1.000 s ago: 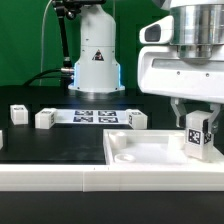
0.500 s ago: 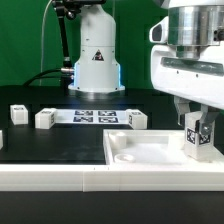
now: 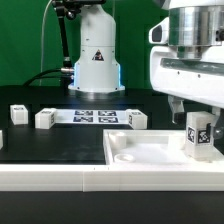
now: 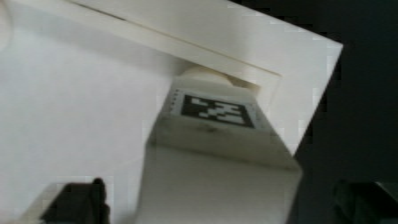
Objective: Assemble one leg
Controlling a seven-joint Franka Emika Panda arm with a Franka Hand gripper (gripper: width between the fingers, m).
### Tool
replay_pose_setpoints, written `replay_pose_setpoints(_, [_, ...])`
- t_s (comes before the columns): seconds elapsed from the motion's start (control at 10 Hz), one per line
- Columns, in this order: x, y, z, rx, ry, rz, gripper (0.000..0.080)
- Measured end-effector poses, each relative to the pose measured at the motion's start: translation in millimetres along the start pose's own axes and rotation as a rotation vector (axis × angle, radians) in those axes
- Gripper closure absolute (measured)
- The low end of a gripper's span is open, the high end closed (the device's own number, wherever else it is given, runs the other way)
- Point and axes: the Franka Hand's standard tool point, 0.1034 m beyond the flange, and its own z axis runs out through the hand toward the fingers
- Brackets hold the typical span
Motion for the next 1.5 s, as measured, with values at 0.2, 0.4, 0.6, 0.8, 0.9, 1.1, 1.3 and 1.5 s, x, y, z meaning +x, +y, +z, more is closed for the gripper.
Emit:
replay_pose_setpoints(0.2, [-3.7,-2.8,-0.6,0.007,0.001,-0.200,0.0153])
replay_pose_setpoints(0.4, [-4.9,-4.2,-1.2,0.010,0.002,-0.377,0.0150])
replay_pose_setpoints(0.6, [-4.8,-3.3,0.5,0.009,0.007,-0.559,0.0150])
replay_pose_setpoints(0.8, [-7.3,-3.0,1.8,0.001,0.012,-0.751,0.0150])
replay_pose_setpoints(0.9, [-9.4,-3.6,1.7,0.002,0.011,-0.817,0.0150])
replay_pose_setpoints(1.1, [-11.2,-4.3,0.4,0.002,0.012,-0.983,0.0150])
replay_pose_setpoints(1.3, [-8.5,-4.5,0.1,0.007,0.021,-1.102,0.0150])
replay_pose_setpoints(1.5, [-6.6,-2.9,1.3,0.008,0.033,-1.153,0.0150])
